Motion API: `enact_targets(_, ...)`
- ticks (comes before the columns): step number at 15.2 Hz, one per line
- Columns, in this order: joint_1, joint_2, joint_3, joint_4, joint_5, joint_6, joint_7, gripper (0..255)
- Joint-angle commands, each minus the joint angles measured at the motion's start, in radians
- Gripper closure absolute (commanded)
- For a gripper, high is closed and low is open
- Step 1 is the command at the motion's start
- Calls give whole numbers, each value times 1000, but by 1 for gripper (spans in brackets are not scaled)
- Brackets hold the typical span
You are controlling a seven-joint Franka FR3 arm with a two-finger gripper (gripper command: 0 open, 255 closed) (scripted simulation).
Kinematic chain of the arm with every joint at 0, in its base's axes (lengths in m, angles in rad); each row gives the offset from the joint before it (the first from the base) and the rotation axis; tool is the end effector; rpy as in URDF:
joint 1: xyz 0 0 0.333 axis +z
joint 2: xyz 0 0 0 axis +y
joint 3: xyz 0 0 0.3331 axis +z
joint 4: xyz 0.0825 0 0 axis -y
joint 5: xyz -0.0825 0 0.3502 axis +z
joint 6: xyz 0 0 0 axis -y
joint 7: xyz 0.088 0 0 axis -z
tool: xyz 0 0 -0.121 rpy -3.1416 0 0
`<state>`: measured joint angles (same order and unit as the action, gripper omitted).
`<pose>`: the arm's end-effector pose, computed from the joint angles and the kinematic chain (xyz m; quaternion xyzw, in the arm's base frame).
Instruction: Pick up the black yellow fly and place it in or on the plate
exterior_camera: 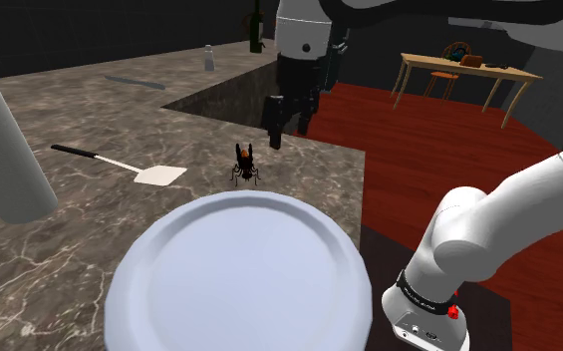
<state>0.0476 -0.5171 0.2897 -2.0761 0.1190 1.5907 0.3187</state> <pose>0.3210 0.1578 0.6214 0.9999 -0.0091 0.0100 0.0087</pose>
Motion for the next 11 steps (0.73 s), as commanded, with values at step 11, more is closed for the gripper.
enact_targets(11, 23, 262, 178, 210, -18, 4, 229, 0)
